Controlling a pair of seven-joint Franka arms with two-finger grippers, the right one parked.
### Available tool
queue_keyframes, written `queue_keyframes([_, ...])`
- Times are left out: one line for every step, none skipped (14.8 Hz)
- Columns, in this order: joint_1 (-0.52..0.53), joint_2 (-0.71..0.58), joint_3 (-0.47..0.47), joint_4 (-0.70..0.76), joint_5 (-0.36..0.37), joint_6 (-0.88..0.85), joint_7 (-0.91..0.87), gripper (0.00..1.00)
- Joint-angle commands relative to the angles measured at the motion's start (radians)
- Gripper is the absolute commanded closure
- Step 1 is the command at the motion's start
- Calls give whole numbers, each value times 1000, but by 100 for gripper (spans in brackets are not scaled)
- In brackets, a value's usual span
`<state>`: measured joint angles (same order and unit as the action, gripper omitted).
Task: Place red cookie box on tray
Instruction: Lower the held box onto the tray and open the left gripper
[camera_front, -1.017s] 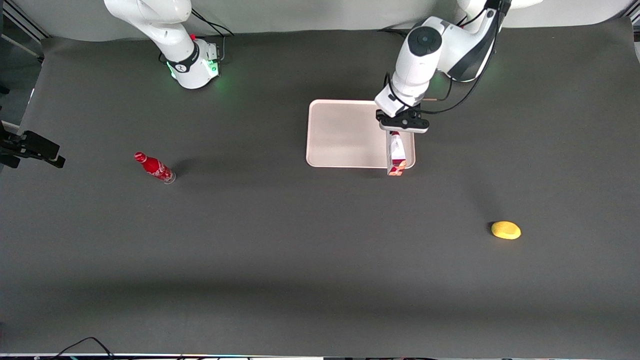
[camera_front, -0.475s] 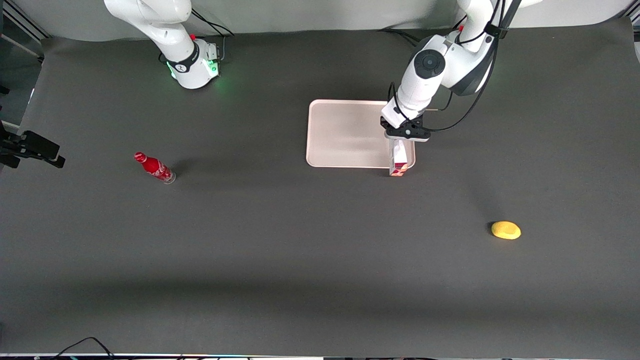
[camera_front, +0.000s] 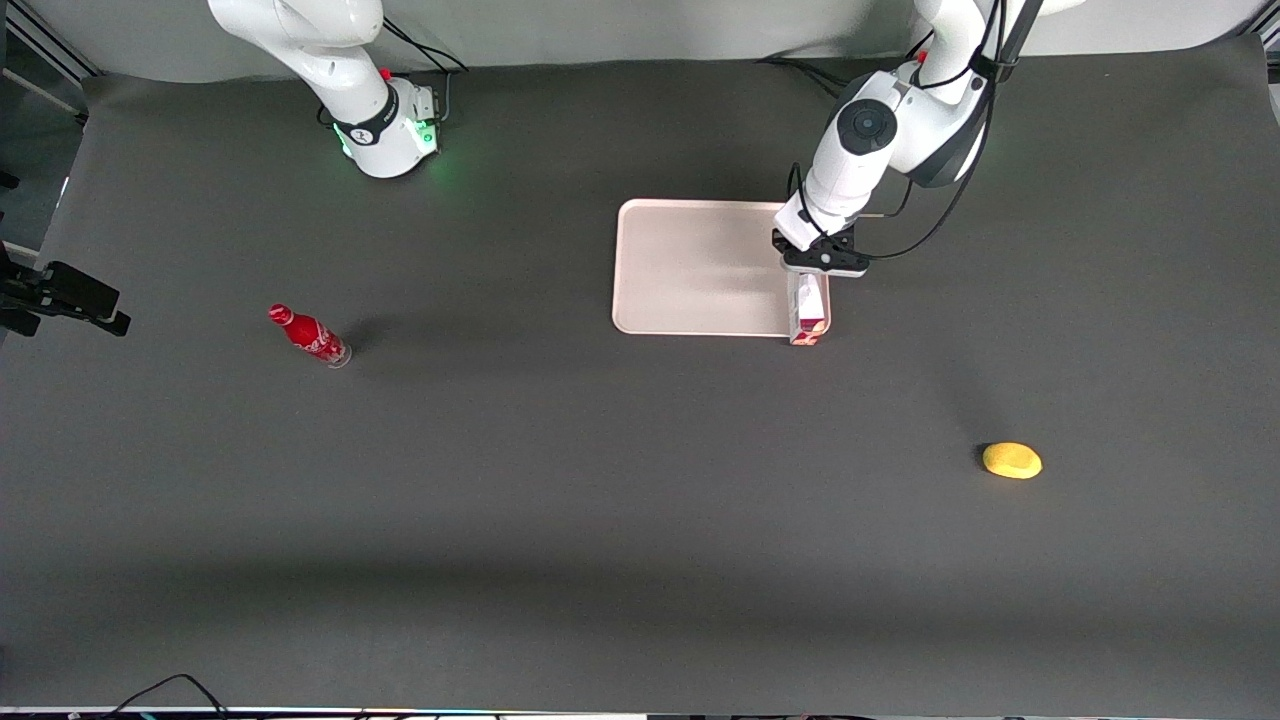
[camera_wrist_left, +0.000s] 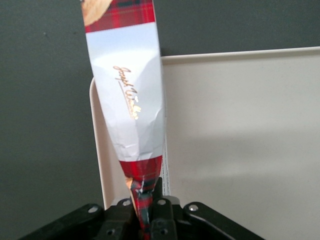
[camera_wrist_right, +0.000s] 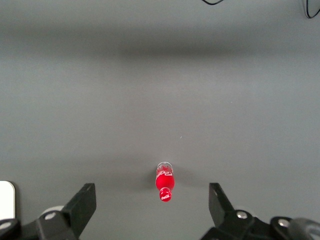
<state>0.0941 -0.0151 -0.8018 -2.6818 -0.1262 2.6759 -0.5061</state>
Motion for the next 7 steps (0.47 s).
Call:
queue_keyframes([-8,-34,-5,-32,10,27,4,100])
queue_keyframes([-11,-34,-5,-32,10,26,3,100])
queue_keyframes([-22,-37,-5,-32,10,18,-11,100])
queue_keyframes([-39,-40,-5,-32,8,15,-17,100])
queue_keyframes([-43,-43,-5,-32,10,15,-28,100])
queue_keyframes([-45,-43,-5,-33,10,15,-29,100])
queue_keyframes([-47,-43,-7,-38,10,16,-29,100])
